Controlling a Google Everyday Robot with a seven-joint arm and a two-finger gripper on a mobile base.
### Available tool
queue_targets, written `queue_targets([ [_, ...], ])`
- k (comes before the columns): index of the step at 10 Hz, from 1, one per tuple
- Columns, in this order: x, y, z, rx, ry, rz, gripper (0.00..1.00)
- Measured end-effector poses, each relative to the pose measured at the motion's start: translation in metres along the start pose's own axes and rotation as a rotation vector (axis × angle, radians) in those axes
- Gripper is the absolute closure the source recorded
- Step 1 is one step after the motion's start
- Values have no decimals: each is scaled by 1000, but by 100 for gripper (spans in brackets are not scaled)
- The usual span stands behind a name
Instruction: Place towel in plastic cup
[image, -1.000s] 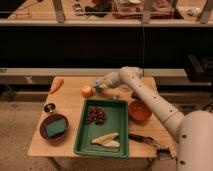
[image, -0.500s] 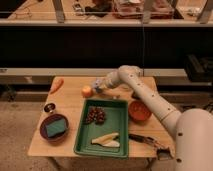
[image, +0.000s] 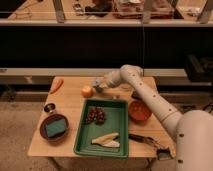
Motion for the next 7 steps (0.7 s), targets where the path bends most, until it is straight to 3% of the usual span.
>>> queue_targets([
  [4,3,6,-12,-11,29,17,20],
  [7,-9,21,-26,-9,51,68,20],
])
